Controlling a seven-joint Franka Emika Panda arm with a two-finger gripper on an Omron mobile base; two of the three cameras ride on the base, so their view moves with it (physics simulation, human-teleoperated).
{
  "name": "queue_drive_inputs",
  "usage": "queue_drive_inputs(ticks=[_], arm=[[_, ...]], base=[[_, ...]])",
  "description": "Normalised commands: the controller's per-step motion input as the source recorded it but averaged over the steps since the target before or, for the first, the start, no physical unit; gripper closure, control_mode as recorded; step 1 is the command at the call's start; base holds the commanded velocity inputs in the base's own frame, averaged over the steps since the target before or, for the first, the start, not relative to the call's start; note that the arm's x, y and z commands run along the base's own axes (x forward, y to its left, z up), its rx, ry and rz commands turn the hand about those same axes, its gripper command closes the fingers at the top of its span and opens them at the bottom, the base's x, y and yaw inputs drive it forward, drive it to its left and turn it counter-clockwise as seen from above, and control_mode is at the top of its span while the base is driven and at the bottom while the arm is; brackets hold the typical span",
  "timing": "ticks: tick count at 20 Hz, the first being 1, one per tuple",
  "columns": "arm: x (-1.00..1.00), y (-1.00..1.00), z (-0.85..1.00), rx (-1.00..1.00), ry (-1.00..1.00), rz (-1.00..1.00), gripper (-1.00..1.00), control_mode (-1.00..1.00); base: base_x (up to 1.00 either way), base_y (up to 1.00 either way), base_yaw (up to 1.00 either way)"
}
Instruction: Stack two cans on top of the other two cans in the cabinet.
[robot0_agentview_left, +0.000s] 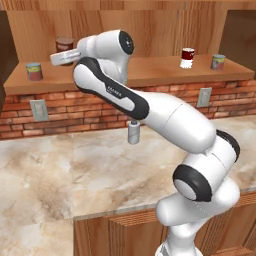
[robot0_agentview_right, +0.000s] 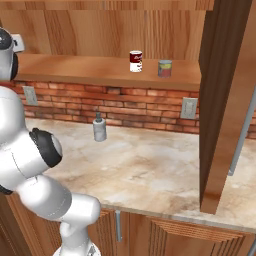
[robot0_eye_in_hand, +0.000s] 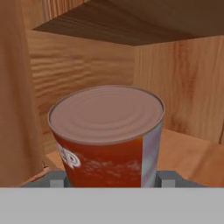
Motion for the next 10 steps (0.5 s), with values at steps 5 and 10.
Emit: queue_drive_inputs(ticks=[5, 10], arm=[[0.07, 0.34, 0.01, 0.01, 0.02, 0.00, 1.00, -1.00], [0.03, 0.25, 0.08, 0.00, 0.09, 0.00, 1.00, -1.00]], base=[[0.00, 0.00, 0.00], [0.00, 0.00, 0.00]])
